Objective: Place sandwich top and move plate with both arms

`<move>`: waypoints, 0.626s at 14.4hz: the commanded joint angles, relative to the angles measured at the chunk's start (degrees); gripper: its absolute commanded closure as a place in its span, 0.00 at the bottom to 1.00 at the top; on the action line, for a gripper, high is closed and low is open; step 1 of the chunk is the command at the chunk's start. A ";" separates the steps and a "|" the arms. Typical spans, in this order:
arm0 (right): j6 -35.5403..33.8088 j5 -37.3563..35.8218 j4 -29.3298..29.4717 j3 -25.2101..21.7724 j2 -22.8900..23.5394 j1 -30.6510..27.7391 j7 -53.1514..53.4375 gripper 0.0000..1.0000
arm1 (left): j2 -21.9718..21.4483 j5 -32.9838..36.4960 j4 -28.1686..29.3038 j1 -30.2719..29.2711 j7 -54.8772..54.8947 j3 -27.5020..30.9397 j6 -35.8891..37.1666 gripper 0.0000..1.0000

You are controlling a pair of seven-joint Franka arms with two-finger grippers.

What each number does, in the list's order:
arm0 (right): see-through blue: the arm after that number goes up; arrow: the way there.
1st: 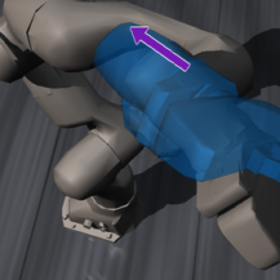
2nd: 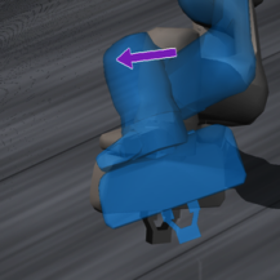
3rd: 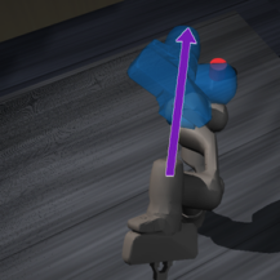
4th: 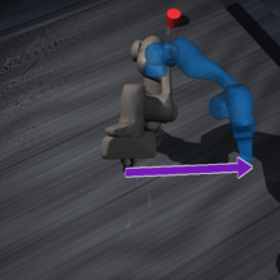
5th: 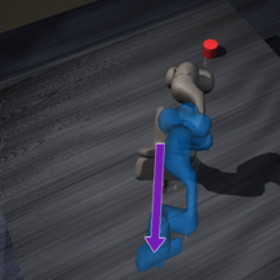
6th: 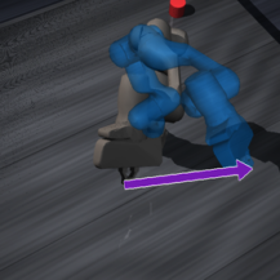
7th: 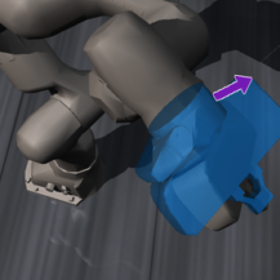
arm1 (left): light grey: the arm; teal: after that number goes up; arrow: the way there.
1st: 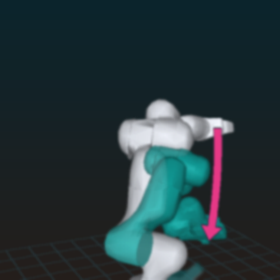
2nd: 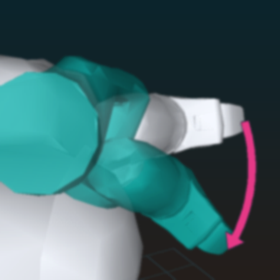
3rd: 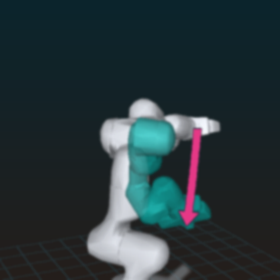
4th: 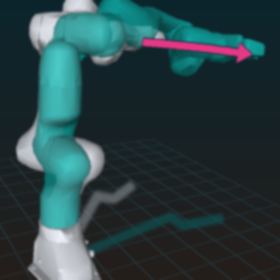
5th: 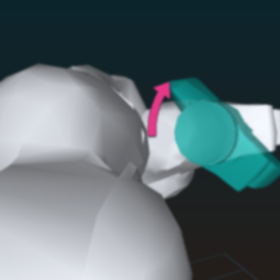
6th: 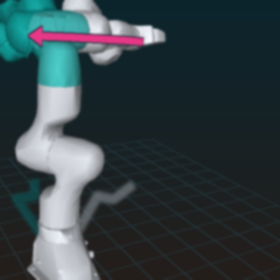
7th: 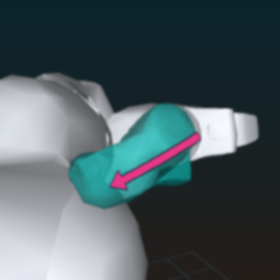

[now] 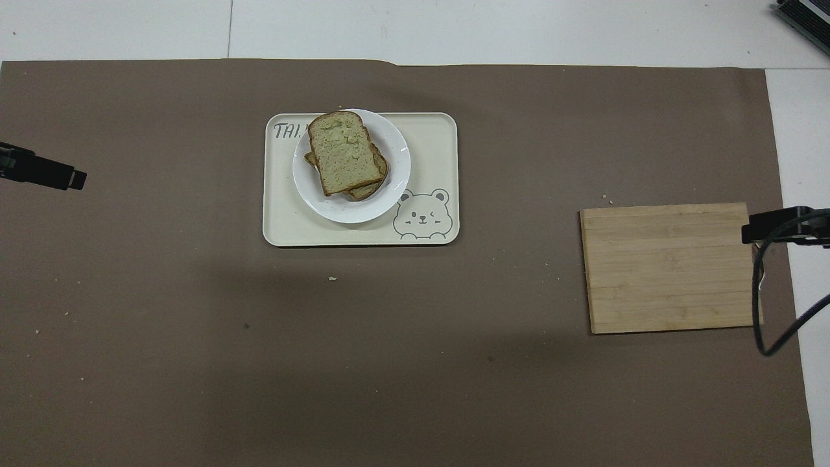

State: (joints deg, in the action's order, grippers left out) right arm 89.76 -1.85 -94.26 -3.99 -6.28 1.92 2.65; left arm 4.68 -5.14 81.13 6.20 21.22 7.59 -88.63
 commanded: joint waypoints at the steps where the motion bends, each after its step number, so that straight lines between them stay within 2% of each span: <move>1: -1.17 1.15 1.28 0.04 0.57 -0.43 0.51 0.00 | -3.53 3.54 -0.27 0.21 -0.56 -0.03 5.12 0.00; 6: -1.17 1.15 1.28 0.04 0.57 -0.43 0.51 0.00 | -5.90 4.26 -0.27 0.65 -1.70 -0.47 9.97 0.00; 9: -1.17 1.24 1.28 0.04 0.57 -0.43 0.51 0.00 | -6.70 4.87 -0.27 0.31 -7.48 -0.82 12.16 0.00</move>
State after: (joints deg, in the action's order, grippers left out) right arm 89.76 -1.85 -94.26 -4.00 -6.28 1.92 2.65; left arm -0.89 -1.90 80.77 6.33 17.54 7.06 -78.70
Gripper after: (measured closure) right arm 0.000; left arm 0.000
